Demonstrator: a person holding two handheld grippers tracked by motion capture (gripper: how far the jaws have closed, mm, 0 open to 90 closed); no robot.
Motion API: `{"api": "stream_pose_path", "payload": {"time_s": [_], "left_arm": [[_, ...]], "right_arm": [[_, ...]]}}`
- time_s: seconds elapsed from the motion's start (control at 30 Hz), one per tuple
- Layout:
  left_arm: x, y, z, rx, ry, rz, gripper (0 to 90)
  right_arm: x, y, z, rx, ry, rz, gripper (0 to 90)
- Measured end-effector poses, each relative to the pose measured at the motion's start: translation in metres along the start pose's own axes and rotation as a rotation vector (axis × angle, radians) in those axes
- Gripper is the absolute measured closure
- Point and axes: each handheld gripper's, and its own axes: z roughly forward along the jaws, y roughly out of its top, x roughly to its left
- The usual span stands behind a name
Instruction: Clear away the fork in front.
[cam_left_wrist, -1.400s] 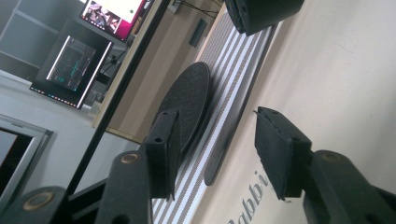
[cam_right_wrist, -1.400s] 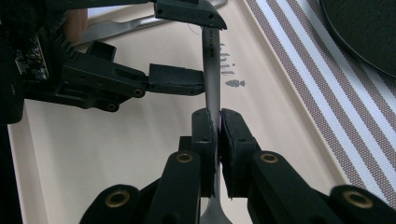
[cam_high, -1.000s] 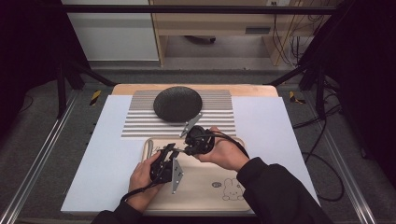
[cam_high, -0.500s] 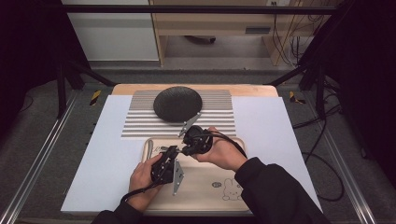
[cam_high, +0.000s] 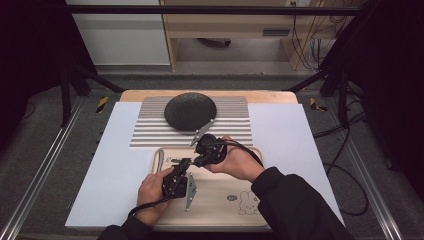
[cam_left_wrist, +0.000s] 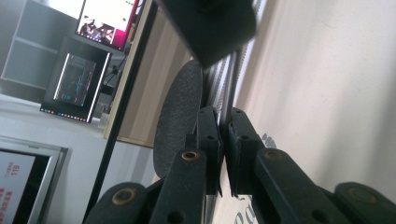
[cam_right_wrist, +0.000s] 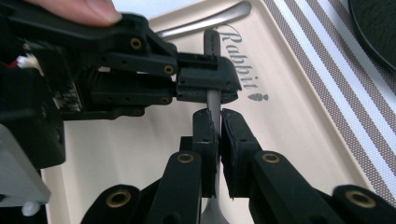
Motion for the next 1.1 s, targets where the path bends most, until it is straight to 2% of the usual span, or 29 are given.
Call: {"api": "stream_pose_path", "payload": {"time_s": [0.13, 0.17, 0.2, 0.57, 0.8, 1.1], "left_arm": [[0.000, -0.001, 0.000, 0.003, -0.011, 0.004, 86.8], [0.001, -0.001, -0.001, 0.020, -0.012, 0.023, 86.8], [0.001, -0.001, -0.001, 0.019, -0.011, 0.024, 86.8], [0.001, -0.003, -0.005, 0.002, -0.009, 0.021, 86.7], [0.000, -0.002, -0.004, 0.003, -0.021, 0.017, 86.7], [0.001, -0.004, -0.006, 0.009, -0.022, 0.013, 86.7]], "right_arm": [[-0.004, 0.003, -0.009, -0.049, 0.017, 0.028, 82.2], [-0.005, 0.003, -0.012, -0.060, 0.017, 0.033, 81.4], [-0.006, 0.004, -0.014, -0.074, 0.016, 0.034, 80.5], [-0.018, 0.000, -0.026, -0.156, -0.031, 0.071, 72.3], [-0.035, -0.016, -0.031, -0.196, -0.072, 0.123, 69.5], [-0.058, -0.050, -0.044, -0.261, -0.157, 0.220, 64.1]]}}
